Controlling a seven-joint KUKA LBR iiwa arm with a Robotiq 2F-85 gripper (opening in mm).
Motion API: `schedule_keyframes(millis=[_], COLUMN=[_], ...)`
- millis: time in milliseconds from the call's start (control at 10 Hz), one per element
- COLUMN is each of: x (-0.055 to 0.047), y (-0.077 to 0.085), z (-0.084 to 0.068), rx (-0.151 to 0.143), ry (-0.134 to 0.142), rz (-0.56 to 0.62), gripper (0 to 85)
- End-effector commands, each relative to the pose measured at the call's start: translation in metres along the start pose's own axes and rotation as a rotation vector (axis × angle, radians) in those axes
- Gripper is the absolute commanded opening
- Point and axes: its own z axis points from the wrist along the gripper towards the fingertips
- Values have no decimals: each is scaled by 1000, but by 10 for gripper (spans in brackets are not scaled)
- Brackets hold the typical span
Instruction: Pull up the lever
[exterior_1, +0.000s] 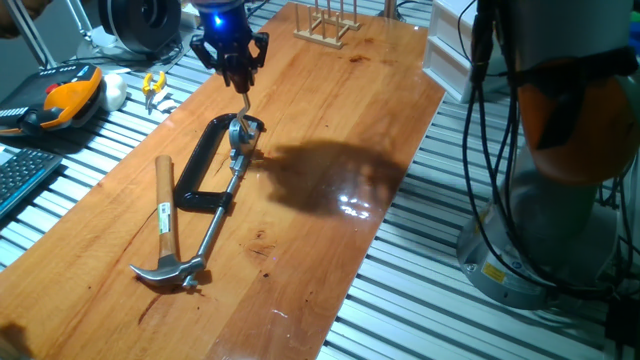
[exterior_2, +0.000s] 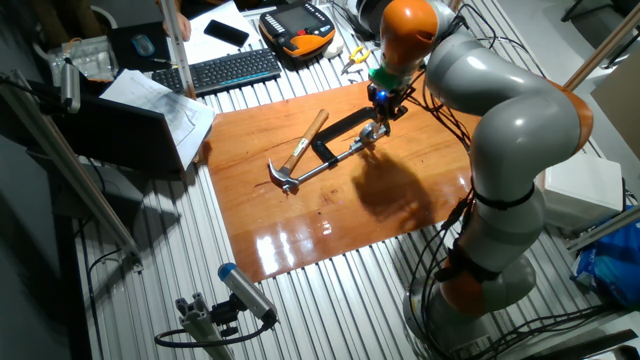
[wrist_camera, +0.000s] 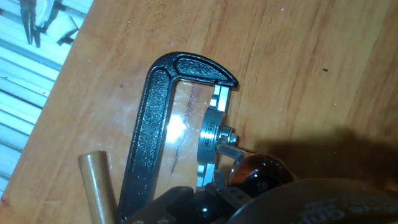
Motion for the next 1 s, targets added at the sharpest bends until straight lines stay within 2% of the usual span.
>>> schedule_keyframes(millis=[0,400,900], x=[-5,-19,-27], y=[-1,-1,0], z=[2,16,27], rx=[7,-12,-26], ry=[11,26,35], rz=[-4,-16,-21], gripper=[0,0,0])
